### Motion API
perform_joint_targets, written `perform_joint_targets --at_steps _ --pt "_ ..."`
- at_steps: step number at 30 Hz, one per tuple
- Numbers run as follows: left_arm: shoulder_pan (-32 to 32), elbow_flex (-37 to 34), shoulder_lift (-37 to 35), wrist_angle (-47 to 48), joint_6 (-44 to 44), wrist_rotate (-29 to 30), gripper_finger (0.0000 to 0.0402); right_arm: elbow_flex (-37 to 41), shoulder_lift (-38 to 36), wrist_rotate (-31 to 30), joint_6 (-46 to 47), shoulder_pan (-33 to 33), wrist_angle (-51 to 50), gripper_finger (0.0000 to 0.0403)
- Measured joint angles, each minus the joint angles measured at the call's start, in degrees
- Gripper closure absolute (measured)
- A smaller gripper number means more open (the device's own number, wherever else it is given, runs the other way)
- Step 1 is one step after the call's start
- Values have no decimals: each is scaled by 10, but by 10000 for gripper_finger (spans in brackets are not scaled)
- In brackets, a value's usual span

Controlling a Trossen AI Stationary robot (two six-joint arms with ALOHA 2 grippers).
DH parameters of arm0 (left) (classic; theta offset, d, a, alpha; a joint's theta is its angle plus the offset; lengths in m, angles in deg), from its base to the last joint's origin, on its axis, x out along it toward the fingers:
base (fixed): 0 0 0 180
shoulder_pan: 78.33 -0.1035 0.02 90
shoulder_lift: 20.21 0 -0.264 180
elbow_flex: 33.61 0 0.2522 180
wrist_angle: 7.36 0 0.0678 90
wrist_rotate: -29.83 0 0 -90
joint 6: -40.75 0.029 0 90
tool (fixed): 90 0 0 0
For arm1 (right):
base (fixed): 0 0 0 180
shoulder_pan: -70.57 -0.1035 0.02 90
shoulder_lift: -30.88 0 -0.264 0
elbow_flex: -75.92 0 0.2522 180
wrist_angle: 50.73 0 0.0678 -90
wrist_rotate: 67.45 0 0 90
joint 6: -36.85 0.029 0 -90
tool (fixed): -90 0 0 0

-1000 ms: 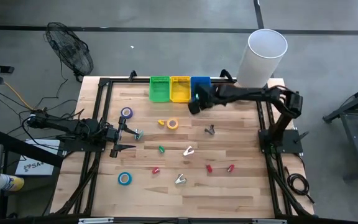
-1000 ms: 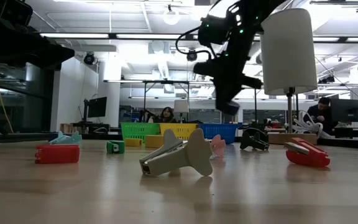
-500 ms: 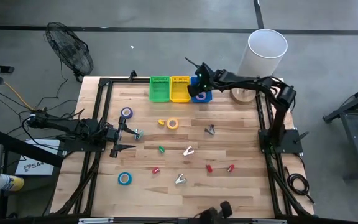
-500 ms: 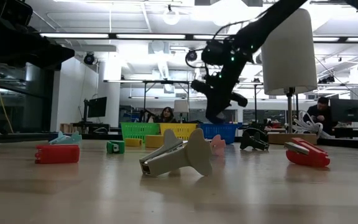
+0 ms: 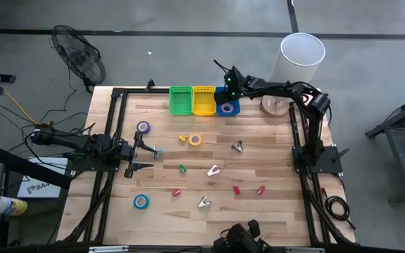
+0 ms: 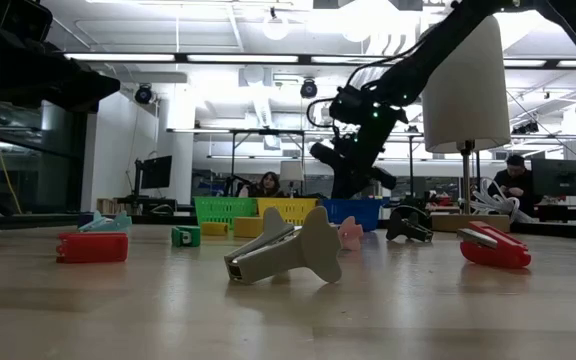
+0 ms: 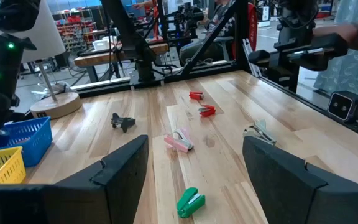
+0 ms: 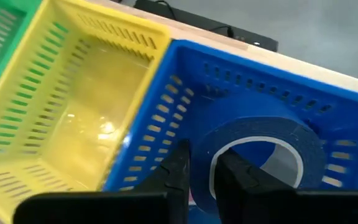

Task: Pick and place Stapler, Stapler remover, tape
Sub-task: Put the blue tape into the blue bin, then put the yellow tape into the blue bin

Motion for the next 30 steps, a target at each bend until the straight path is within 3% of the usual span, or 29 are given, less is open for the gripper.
perform_joint_targets --at_steps 10,23,30 --pt "0 0 0 0 0 0 143 0 0 -3 3 -5 2 354" --pt "0 0 0 0 0 0 143 0 0 -3 4 -5 0 277" --pt "0 0 0 0 0 0 143 0 0 -7 15 -5 3 266"
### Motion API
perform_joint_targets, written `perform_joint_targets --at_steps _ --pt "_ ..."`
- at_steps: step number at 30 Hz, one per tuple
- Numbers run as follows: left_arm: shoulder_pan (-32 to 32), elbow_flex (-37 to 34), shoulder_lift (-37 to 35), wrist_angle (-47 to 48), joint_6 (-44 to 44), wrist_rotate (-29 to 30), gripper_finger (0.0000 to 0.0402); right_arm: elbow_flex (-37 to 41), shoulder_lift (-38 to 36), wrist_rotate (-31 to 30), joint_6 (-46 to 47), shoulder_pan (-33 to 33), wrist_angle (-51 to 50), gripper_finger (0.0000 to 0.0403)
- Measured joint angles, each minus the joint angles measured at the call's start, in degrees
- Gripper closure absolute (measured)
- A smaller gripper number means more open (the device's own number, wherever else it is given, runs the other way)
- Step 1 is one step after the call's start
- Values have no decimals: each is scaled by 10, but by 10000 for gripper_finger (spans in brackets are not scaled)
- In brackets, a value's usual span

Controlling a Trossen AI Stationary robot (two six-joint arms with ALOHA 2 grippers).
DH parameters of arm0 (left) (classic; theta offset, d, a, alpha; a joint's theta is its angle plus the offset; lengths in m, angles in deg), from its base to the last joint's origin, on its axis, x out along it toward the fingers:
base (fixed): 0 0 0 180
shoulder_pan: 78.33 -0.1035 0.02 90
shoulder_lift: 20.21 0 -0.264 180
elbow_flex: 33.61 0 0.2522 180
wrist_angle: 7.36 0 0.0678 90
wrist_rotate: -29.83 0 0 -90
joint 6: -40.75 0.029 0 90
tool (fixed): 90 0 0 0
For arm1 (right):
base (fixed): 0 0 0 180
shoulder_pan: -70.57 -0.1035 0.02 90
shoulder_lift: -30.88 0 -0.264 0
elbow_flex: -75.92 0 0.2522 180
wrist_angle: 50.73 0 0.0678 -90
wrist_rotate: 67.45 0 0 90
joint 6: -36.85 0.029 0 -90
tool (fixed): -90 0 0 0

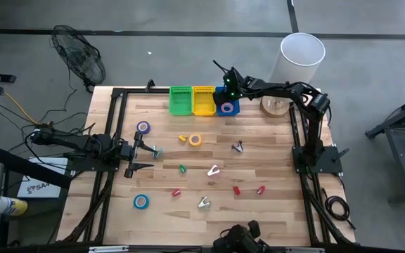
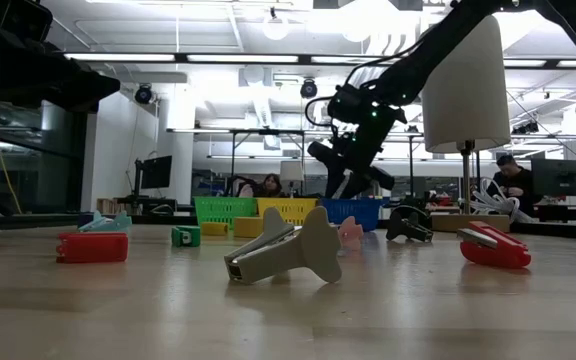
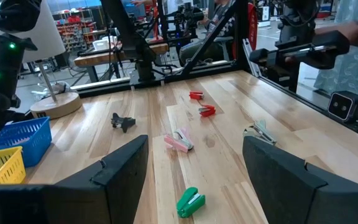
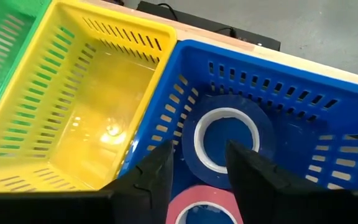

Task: Pick and place Stapler, Stapler remover, tape
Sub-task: Put the yellow tape into the blue bin

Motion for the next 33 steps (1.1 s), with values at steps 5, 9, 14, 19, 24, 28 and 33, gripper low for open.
perform_joint_targets --at_steps 5,9,14,19,24,28,33 --pt "0 0 0 0 0 0 143 -1 -11 9 0 1 -1 265" --pt "0 0 0 0 0 0 143 -1 -32 21 -9 -10 -4 265" --pt "0 0 0 0 0 0 143 -1 -65 29 -48 -47 -4 265" --pt "0 0 0 0 0 0 143 -2 -88 41 -119 -102 -3 265" --pt "0 0 0 0 0 0 143 -1 -88 39 -260 -167 -1 265" --pt "0 0 0 0 0 0 143 -1 -86 10 -323 -216 10 265" --pt "0 0 0 0 0 0 143 -1 -86 -38 -347 -262 49 265"
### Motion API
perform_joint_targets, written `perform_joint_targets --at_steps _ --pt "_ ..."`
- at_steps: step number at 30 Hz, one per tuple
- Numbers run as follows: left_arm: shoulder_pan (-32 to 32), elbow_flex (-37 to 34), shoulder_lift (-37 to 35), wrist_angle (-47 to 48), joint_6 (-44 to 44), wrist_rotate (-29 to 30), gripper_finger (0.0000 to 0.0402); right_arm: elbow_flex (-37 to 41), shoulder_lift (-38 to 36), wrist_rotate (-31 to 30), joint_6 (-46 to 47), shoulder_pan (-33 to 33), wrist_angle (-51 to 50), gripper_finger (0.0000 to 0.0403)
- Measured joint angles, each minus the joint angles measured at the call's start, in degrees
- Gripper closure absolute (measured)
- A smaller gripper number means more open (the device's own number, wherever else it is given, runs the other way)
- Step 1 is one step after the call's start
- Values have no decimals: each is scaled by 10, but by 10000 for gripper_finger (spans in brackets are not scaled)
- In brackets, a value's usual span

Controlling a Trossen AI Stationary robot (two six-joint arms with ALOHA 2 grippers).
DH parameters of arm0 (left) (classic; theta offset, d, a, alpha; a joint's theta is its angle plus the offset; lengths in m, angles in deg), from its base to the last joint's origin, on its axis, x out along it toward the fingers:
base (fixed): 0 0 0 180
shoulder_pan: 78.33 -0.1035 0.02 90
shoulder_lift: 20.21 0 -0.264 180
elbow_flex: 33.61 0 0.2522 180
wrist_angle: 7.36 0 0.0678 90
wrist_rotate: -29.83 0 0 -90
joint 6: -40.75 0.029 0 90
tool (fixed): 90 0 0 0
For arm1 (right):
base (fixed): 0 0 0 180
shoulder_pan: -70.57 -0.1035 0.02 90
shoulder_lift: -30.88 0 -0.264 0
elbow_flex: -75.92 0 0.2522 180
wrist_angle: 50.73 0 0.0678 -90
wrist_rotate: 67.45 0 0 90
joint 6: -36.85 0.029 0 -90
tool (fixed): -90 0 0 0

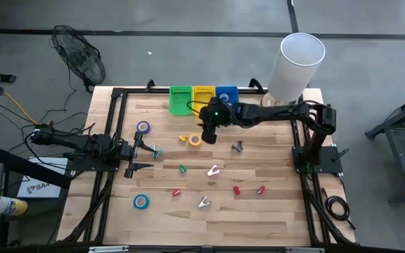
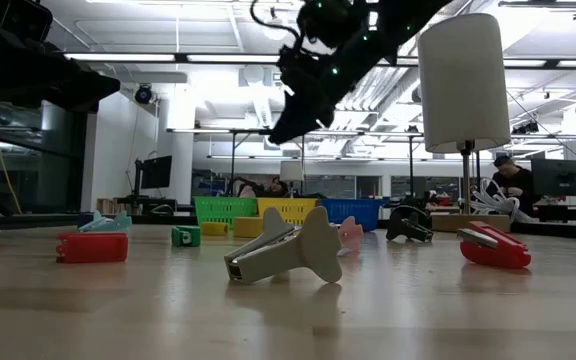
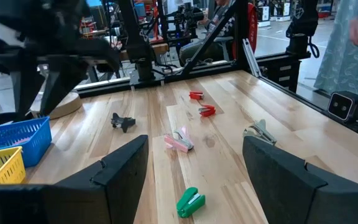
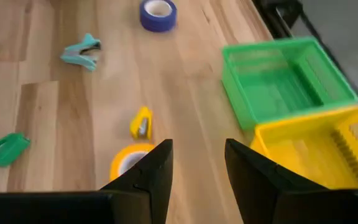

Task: Pick and place Stapler, Stapler remover, tape
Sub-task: Put the yellow tape into the blue bin

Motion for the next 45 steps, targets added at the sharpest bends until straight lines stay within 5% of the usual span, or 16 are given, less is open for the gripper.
perform_joint_targets --at_steps 38,45 --pt "0 0 0 8 0 0 143 0 175 3 33 -68 92 265" --pt "0 0 0 9 0 0 143 0 175 -7 36 -68 88 302"
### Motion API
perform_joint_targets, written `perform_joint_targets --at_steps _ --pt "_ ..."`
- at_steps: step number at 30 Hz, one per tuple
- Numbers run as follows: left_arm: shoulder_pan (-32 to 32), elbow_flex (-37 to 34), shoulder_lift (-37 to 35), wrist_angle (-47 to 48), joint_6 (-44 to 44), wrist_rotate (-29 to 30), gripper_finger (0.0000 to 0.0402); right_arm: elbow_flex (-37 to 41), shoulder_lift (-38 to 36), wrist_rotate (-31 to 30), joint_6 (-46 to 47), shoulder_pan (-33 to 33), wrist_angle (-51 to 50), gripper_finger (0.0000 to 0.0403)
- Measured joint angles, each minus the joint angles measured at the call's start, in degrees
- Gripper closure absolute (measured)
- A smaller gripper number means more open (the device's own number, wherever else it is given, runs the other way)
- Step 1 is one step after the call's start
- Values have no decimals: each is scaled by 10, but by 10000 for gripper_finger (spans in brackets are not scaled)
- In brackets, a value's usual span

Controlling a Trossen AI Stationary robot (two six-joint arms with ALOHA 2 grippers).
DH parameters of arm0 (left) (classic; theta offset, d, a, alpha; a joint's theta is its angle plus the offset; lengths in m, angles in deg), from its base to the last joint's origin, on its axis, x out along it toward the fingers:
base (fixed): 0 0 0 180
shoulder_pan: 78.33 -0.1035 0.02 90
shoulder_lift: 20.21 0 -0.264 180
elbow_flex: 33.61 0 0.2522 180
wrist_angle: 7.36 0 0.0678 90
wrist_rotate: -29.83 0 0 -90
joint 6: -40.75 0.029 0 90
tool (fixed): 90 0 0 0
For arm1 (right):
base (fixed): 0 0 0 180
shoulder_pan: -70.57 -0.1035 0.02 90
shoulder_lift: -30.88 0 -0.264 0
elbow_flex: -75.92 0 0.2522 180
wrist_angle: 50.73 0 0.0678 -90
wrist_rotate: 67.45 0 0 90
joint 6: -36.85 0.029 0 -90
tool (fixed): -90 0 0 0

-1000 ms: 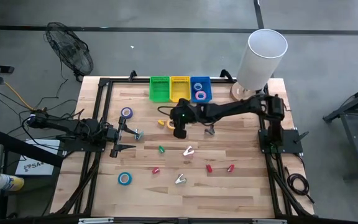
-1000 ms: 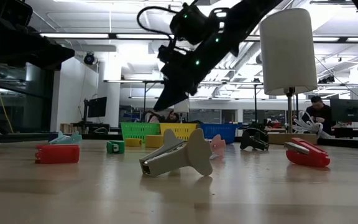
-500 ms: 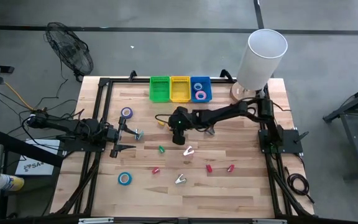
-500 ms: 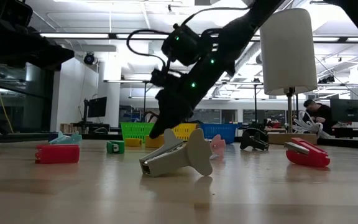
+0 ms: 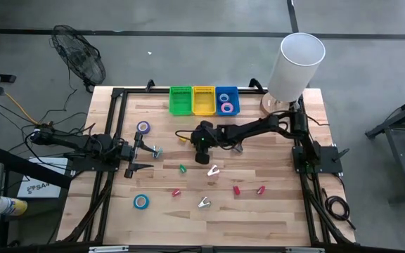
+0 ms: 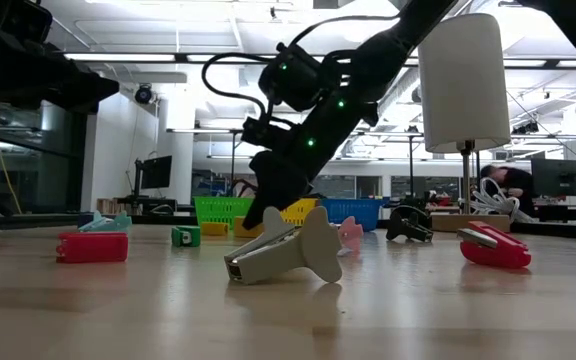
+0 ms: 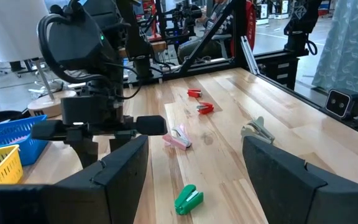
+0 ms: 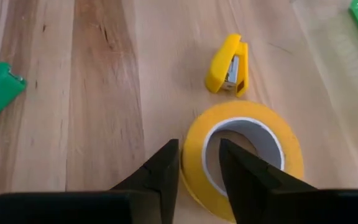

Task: Pick and place Stapler, Stapler remover, tape
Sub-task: Put the yellow tape into the blue bin

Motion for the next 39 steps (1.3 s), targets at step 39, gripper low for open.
perform_joint_targets --at_steps 39 --pt "0 0 0 1 0 0 143 0 -158 -143 184 189 -185 369"
